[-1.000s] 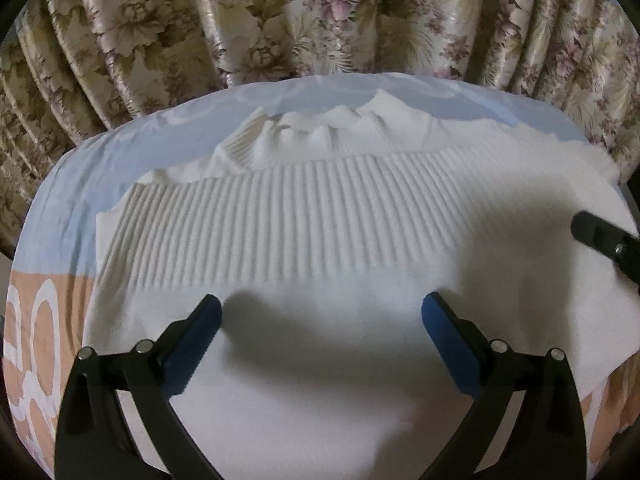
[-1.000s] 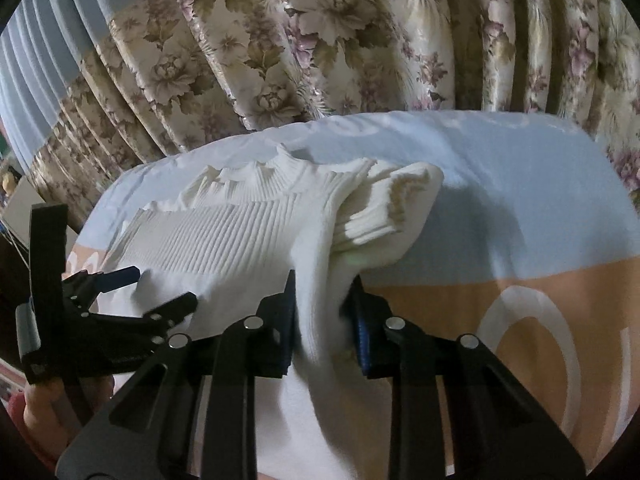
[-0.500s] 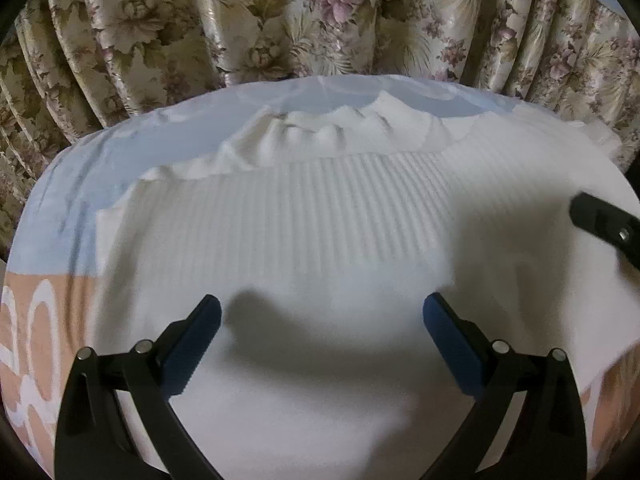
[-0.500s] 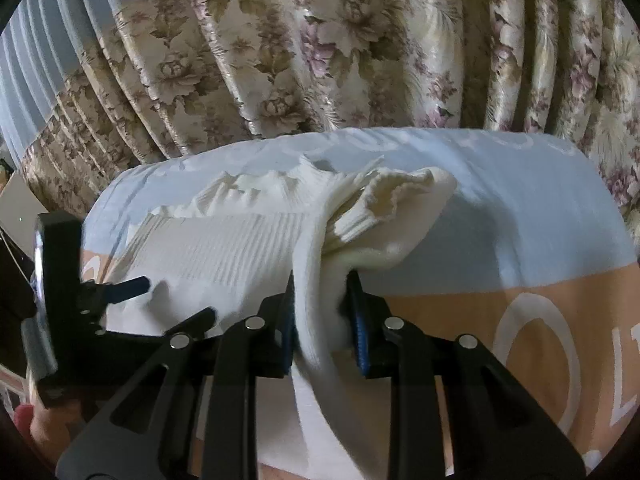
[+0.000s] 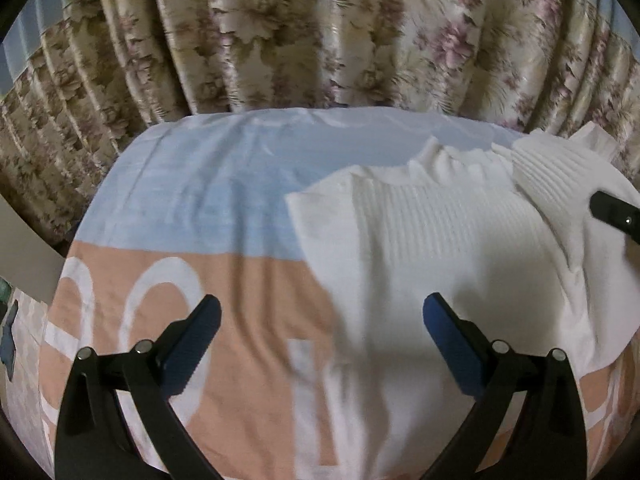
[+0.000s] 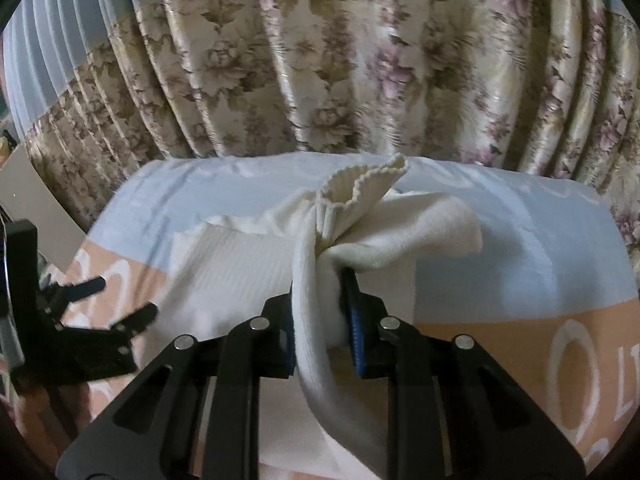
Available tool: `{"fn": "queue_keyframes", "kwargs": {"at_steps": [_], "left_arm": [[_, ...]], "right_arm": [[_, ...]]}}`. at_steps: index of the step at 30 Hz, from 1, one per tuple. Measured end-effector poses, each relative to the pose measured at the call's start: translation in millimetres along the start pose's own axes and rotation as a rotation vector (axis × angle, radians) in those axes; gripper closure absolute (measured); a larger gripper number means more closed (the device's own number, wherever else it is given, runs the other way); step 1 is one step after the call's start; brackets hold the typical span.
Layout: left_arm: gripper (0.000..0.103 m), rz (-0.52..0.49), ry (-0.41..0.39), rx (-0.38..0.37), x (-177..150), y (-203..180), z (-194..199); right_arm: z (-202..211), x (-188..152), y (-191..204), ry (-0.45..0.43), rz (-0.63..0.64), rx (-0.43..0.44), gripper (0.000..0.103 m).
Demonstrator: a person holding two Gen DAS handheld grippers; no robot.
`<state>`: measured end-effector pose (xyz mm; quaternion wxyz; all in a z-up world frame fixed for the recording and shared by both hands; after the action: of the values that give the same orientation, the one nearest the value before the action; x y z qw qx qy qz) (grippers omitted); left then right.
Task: Fold small clothes
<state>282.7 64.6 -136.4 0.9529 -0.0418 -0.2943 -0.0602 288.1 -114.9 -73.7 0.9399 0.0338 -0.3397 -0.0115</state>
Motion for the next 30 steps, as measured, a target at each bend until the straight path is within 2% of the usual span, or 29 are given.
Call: {"fn": "queue_keyframes", "kwargs": {"at_steps": [4, 9, 11, 12, 14, 17, 20, 23, 30], "left_arm": [[0.002, 0.011, 0.007, -0.002, 0, 25, 7], [0.002, -0.008, 0.031, 0.025, -7, 46, 5], [0.002, 0.001, 0.039, 0.036, -11, 51, 3], [0.002, 0.008, 0.042, 0.033, -13, 53, 3], [0.002, 0.018, 0.050, 0.027, -16, 56, 3], [0.002, 0.004, 0.047, 0.044, -18, 55, 5], [0.002, 0.008, 0.038, 0.038, -15, 55, 10], [0.002, 0.012, 0.029, 0.023, -12, 53, 16], [0.002, 0.006, 0.029, -0.080, -8, 18, 20]], "right_arm": [[-10, 1, 50, 0.016, 0.049, 0.023, 0.083], [-55, -19, 96, 0.150, 0.117, -0.007, 0.082], [-65, -26, 106, 0.178, 0.152, -0.017, 0.081], [-65, -26, 110, 0.175, 0.169, -0.019, 0.077], [-57, -22, 108, 0.162, 0.146, 0.032, 0.067], [-35, -12, 99, 0.125, 0.120, 0.093, 0.066], [-12, -2, 86, 0.090, 0.093, 0.145, 0.057], [3, 0, 61, 0.063, 0.070, 0.133, 0.054], [-10, -24, 1, 0.117, -0.034, 0.066, 0.053]]}}
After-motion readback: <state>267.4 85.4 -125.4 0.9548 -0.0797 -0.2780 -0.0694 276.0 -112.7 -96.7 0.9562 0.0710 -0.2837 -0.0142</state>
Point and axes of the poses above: each gripper's, at about its wrist camera, not at the fingertips, and z roughly against the way its jaws point, y to its left, x to its top, the point moved 2 cm from there along -z, roughly the way its jaws point, and after that the axes turned 5 degrees about -x, right-handed, at the moved point
